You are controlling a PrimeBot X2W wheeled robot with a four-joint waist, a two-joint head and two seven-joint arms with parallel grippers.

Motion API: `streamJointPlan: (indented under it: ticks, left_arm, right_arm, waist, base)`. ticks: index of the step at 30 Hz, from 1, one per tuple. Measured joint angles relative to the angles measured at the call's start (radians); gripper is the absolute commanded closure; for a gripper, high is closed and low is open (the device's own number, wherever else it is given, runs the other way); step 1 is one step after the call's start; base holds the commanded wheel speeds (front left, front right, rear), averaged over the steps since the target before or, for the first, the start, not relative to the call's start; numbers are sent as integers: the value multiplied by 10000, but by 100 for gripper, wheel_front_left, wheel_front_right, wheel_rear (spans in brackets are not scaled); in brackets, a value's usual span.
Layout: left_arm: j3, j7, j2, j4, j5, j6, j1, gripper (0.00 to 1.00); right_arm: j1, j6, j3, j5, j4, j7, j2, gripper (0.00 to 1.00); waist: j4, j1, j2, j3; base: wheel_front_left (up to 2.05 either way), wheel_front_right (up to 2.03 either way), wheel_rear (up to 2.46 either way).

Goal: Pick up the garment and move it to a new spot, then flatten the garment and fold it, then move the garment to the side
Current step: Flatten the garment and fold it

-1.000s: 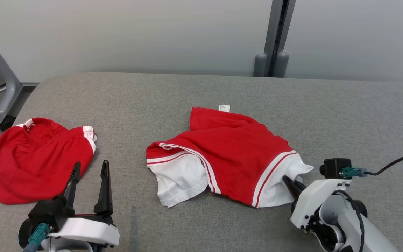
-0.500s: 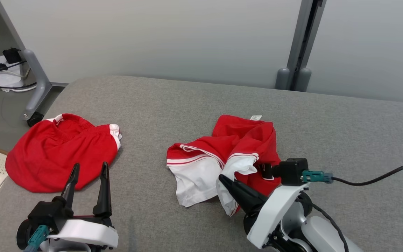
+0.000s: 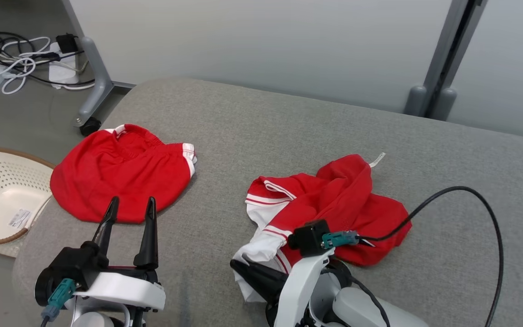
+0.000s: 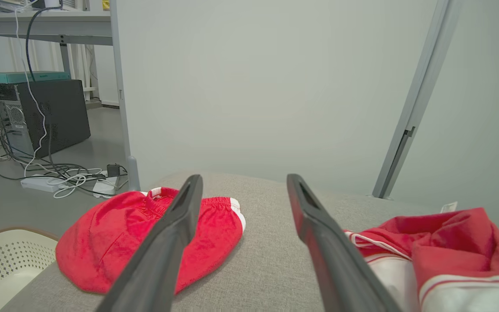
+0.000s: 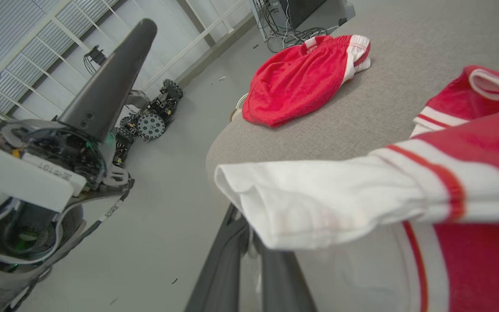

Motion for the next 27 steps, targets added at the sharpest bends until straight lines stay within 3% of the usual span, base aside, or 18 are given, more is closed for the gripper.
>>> streamJointPlan:
  ticks: [2, 3, 4, 15, 20, 27]
  left_arm:
    - [-88, 0, -4, 38, -33, 33, -32, 0]
    - [-94, -2, 2, 40, -61, 46, -48, 0]
    - [-90, -2, 2, 44, -67, 67, -59, 0]
    - [48, 0, 0, 44, -65, 111, -20, 0]
    - [81, 0, 0, 84, -63, 111, 52, 0]
    - [111, 0, -4, 81, -67, 113, 200, 0]
  right_arm:
    - [-212, -2, 566, 318, 422, -88, 29, 100]
    - [-282, -2, 834, 468, 585, -148, 46, 58]
    - [-339, -2, 1058, 610, 694, -199, 61, 0]
    - [-1010, 0, 2182, 1572, 982, -1507, -88, 0]
    - [-1093, 0, 2105, 1864, 314, -2161, -947, 0]
    - [-671, 0, 424, 1651, -468, -2573, -2635, 0]
  waist:
    - [168, 0, 0, 32]
    - [236, 0, 0, 43]
    - [286, 0, 0, 48]
    - [-193, 0, 0, -75]
    - [-521, 0, 0, -194]
    - [-949, 0, 0, -298]
  base:
    - [0, 0, 0]
    - [0, 0, 0]
    - [0, 0, 0]
    - [0, 0, 0]
    - [0, 0, 0]
    - [0, 0, 0]
